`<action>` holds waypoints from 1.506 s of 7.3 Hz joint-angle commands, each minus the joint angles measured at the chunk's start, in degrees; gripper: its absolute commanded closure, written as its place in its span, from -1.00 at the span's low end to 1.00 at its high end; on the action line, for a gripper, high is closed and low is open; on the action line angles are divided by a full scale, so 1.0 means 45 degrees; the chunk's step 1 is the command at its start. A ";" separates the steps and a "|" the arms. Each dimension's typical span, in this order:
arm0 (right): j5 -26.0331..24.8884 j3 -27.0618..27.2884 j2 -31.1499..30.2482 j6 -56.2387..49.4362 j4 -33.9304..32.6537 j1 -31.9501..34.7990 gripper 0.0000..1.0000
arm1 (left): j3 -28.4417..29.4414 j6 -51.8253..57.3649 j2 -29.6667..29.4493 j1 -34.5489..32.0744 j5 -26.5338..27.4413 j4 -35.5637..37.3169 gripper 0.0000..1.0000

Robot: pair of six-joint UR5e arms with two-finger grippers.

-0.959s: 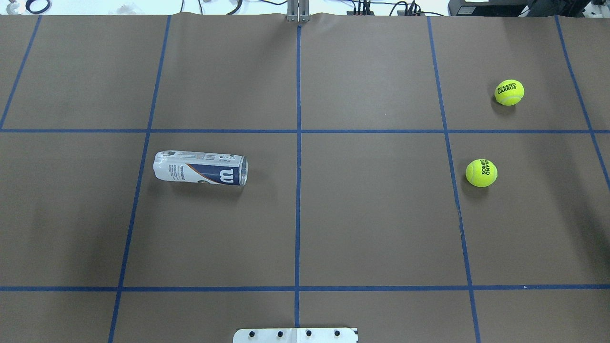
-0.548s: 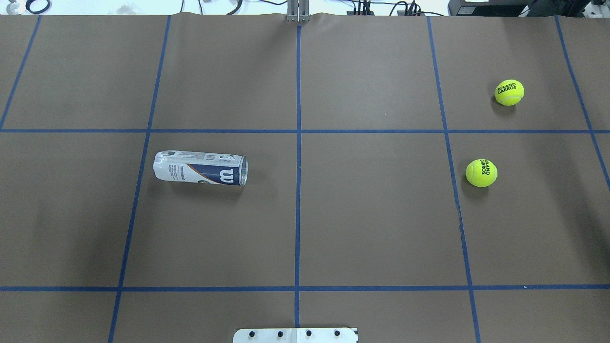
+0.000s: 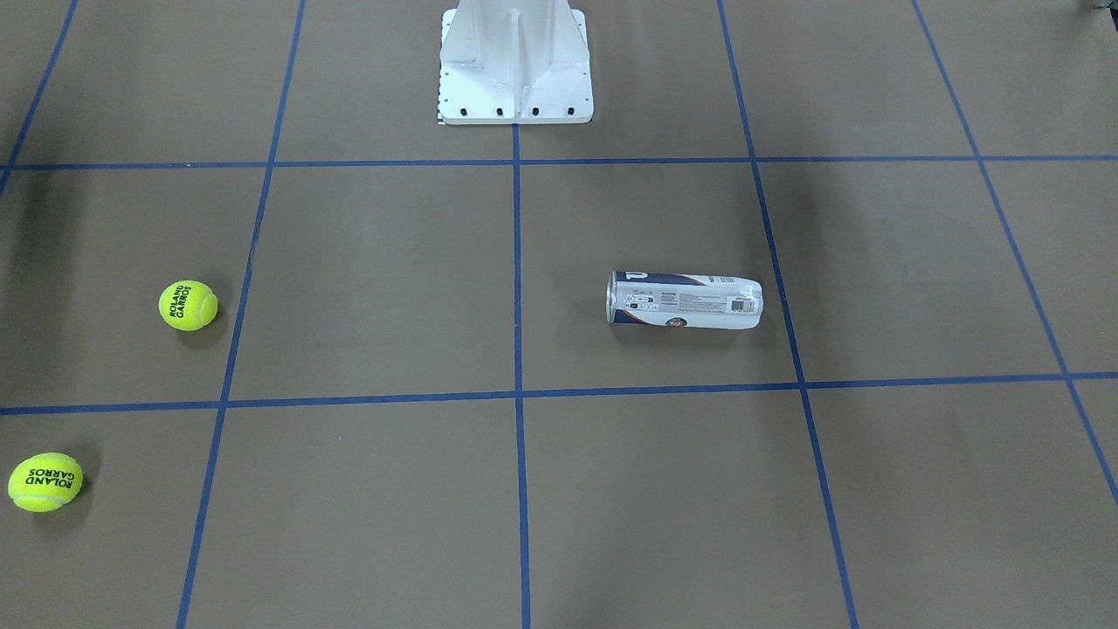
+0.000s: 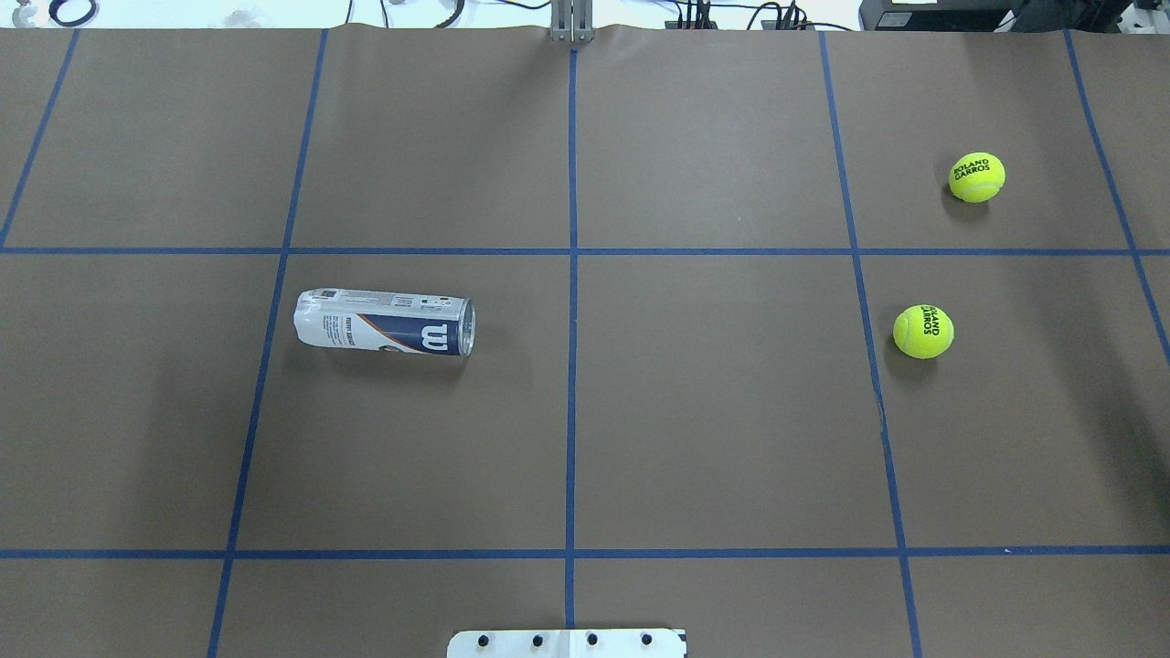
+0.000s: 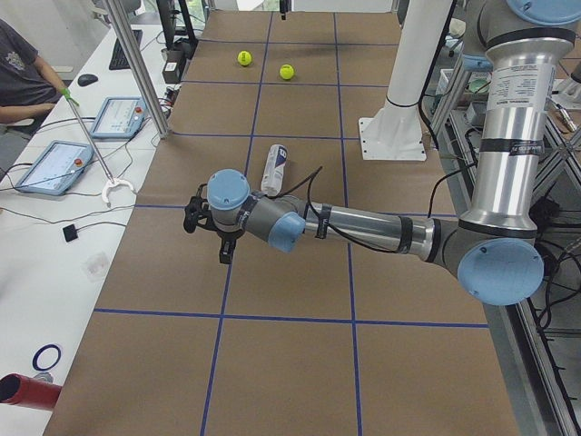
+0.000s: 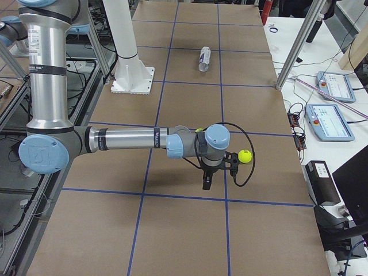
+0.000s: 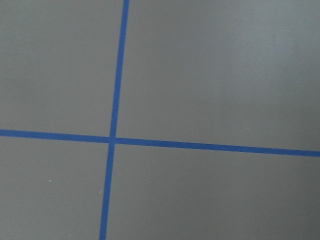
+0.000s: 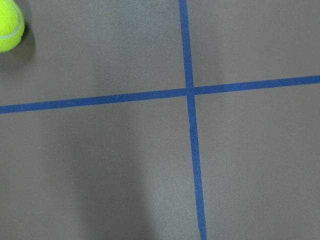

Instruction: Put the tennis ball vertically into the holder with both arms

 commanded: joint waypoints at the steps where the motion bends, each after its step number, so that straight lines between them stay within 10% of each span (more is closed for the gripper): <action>1: -0.0010 -0.0023 -0.0001 0.0024 -0.0010 0.0000 -1.00 | -0.0009 0.0091 -0.0911 0.1222 0.0109 -0.1882 -0.74; 6: 0.0049 -0.0278 0.0057 0.0043 0.0009 -0.0039 -1.00 | -0.0379 -0.0122 -0.4442 0.5317 0.1155 -0.2626 -0.98; 11: 0.0301 -0.0102 -0.0098 0.0004 0.0732 -0.0059 -1.00 | -0.0537 0.5563 -0.5153 0.7612 0.2920 -0.2569 -0.96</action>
